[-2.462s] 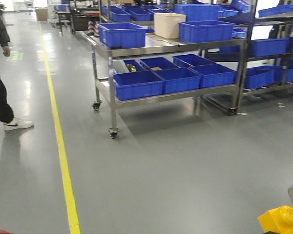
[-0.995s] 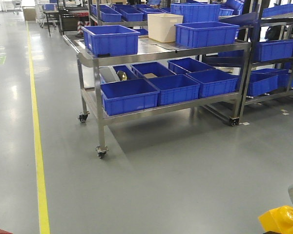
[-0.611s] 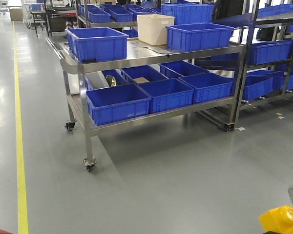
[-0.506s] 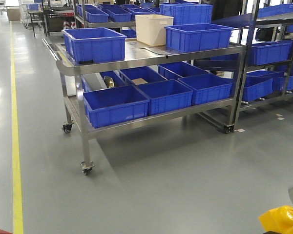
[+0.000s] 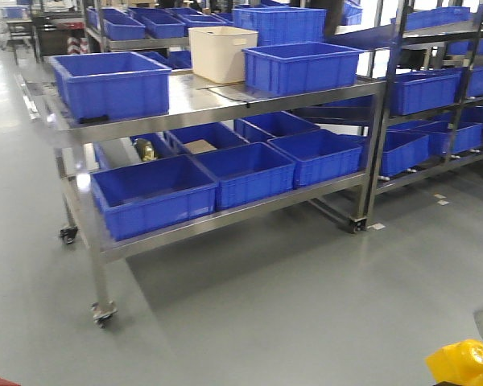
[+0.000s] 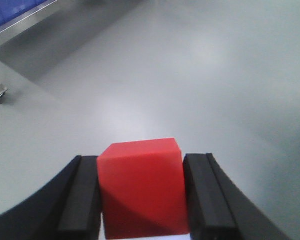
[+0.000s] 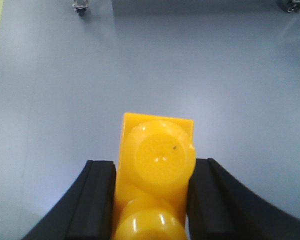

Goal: Pick red and yellow blocks into blue bin
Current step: 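Drive the base away from the table holding both blocks, then drive along the crate shelves to the large blue bin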

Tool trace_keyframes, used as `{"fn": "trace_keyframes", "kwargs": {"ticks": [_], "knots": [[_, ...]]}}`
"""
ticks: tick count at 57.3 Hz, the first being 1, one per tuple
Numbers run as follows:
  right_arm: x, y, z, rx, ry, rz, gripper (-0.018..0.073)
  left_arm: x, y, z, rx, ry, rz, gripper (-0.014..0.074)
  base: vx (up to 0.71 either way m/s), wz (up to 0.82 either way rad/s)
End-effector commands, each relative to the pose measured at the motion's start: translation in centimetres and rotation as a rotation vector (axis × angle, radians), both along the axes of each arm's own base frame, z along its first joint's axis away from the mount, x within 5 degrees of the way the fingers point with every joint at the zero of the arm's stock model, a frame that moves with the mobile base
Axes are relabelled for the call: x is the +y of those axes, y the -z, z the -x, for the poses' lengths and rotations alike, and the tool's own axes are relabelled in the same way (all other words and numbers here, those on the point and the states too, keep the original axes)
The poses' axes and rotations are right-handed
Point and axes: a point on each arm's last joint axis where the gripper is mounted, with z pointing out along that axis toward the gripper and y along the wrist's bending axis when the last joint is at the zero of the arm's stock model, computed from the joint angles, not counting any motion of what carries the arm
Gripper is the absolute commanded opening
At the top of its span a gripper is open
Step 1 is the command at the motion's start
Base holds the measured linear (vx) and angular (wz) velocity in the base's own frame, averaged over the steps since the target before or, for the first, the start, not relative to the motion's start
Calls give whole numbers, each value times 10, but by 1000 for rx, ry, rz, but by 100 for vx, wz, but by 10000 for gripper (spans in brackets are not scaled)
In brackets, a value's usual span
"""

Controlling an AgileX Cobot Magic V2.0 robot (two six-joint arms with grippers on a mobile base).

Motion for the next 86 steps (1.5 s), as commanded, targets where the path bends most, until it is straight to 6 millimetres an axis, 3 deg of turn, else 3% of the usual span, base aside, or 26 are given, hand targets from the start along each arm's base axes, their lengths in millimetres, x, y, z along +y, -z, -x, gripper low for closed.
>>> {"fn": "trace_keyframes", "kwargs": {"ticks": [1,86], "knots": [[0,-16,-2,-105,-9,-18,231,-1,-14,-2,-90,-7,49,234,40,-25],[0,-16,-2,-106,-9,-18,231,-1,-14,-2,-90,-7,49,234,41,-29]]}}
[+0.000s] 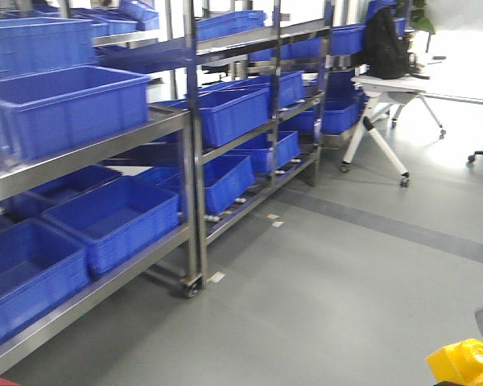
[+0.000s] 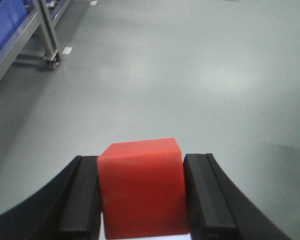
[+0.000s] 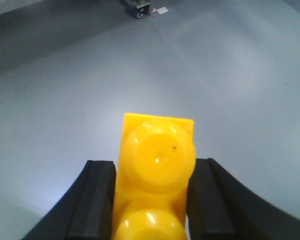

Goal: Pick red and yellow blocks into blue bin
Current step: 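Drive along the crate shelves to the large blue bin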

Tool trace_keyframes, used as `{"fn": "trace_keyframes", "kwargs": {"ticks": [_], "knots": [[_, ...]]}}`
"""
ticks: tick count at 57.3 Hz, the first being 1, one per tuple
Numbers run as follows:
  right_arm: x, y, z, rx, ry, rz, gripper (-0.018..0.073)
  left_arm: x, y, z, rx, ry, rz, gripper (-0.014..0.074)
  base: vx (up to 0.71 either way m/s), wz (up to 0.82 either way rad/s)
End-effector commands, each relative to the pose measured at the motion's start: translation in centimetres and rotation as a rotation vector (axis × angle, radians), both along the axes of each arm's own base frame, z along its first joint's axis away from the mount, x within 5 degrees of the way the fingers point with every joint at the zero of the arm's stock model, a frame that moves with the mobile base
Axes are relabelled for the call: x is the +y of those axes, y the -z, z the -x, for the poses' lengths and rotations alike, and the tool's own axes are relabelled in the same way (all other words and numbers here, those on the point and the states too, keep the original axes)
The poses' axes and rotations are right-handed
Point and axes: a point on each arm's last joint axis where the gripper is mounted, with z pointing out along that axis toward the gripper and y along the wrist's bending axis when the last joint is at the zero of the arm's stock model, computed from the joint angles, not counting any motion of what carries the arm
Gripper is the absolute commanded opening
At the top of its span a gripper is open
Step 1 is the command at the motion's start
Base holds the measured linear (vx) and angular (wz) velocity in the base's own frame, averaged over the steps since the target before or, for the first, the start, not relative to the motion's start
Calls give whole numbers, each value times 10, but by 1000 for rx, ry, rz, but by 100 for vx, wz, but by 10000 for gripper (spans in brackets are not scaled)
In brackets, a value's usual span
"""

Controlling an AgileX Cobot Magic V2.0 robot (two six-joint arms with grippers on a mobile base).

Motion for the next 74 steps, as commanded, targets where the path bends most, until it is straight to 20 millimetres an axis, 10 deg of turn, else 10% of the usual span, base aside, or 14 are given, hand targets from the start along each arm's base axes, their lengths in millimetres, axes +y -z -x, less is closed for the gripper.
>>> {"fn": "trace_keyframes", "kwargs": {"ticks": [1,74], "knots": [[0,-16,-2,-106,-9,-19,231,-1,-14,-2,-90,-7,49,234,40,-27],[0,-16,-2,-106,-9,-19,231,-1,-14,-2,-90,-7,49,234,37,-21]]}}
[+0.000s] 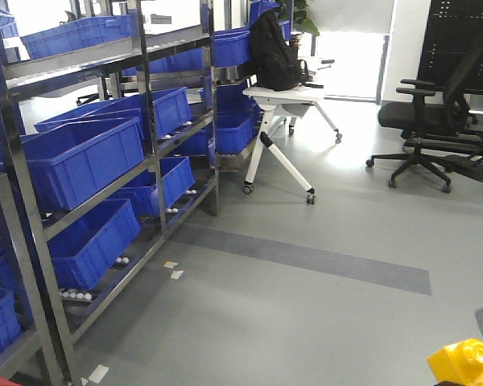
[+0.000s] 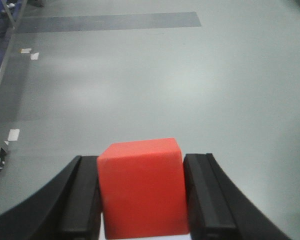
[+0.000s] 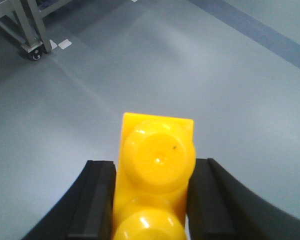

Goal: Pick red and yellow blocks into blue bin
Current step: 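Drive along the crate shelves to the large blue bin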

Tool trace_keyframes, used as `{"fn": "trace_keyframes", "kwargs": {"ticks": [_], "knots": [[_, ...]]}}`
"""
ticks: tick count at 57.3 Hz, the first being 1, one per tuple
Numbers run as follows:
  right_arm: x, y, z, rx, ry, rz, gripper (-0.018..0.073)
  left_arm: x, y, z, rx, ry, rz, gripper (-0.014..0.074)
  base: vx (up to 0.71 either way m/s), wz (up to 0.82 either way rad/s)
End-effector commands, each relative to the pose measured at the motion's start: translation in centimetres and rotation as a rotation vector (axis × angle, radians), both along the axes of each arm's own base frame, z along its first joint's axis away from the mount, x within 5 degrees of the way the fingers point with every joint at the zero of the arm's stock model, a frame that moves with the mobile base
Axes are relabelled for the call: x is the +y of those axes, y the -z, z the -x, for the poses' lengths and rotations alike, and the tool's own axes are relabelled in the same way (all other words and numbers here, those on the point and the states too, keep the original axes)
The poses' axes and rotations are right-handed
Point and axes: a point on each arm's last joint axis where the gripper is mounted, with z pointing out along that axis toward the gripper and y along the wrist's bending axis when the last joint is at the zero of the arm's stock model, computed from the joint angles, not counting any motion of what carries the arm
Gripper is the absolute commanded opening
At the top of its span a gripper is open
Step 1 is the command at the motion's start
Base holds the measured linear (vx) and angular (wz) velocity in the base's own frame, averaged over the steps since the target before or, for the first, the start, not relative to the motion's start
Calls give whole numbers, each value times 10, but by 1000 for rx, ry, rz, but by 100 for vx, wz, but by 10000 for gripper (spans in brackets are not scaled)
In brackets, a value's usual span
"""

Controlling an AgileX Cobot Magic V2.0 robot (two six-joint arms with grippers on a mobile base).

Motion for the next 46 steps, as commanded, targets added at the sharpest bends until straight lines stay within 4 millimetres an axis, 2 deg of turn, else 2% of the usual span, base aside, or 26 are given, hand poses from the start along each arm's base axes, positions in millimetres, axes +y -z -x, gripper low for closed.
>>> {"fn": "trace_keyframes", "kwargs": {"ticks": [1,46], "knots": [[0,-16,-2,-106,-9,-19,231,-1,-14,-2,-90,-7,49,234,36,9],[0,-16,-2,-106,-9,-19,231,-1,-14,-2,-90,-7,49,234,35,8]]}}
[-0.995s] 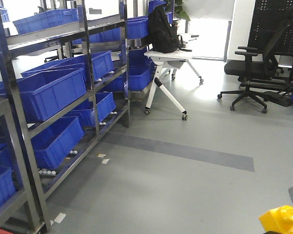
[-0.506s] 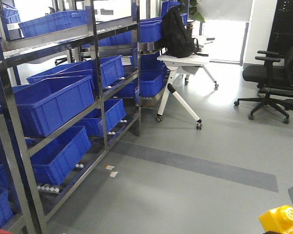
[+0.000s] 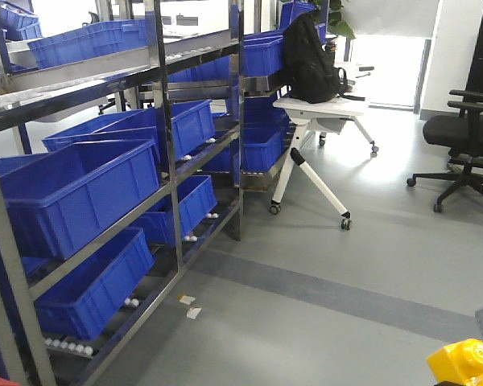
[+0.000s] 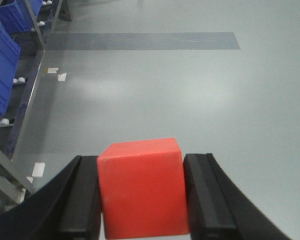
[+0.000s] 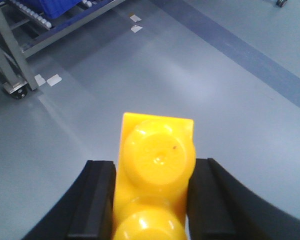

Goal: Pick red and yellow blocks into blue bin
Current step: 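Drive along the crate shelves to the large blue bin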

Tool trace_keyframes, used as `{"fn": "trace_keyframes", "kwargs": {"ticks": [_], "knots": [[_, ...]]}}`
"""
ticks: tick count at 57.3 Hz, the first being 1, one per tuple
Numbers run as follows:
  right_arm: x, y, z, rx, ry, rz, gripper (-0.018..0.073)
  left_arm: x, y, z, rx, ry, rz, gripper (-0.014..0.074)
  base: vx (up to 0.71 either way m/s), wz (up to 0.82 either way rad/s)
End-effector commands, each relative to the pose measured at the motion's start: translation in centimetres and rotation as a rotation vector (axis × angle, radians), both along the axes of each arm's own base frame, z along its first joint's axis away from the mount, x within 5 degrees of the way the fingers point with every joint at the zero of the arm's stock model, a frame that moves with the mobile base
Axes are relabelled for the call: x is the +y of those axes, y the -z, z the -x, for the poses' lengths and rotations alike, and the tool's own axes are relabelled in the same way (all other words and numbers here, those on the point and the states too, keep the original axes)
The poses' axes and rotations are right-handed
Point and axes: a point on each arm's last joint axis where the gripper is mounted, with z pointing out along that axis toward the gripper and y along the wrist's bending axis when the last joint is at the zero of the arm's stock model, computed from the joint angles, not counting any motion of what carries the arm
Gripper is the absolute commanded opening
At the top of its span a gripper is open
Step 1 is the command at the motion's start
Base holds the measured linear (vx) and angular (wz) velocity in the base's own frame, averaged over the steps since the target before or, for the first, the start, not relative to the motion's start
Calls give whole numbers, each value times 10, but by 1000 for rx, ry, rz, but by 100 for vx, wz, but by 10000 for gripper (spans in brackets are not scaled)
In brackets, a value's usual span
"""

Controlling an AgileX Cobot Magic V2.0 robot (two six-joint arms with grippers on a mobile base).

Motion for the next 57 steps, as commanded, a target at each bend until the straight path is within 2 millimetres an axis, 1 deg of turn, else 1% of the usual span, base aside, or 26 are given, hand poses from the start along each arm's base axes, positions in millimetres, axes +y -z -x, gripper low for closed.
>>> {"fn": "trace_keyframes", "kwargs": {"ticks": [1,16,29,40,57], "knots": [[0,-16,-2,-106,-9,-19,231,-1,-14,-2,-90,-7,49,234,35,3],[0,-16,-2,-106,-9,-19,231,-1,-14,-2,-90,-7,49,234,33,7],[0,-16,-2,-106,-9,-19,231,-1,-14,-2,-90,-7,49,234,28,23],[0,-16,-2,-106,-9,-19,231,-1,-14,-2,-90,-7,49,234,23,41],[0,-16,-2,-105,-9,-19,231,-1,-14,-2,-90,-7,49,234,17,57]]}}
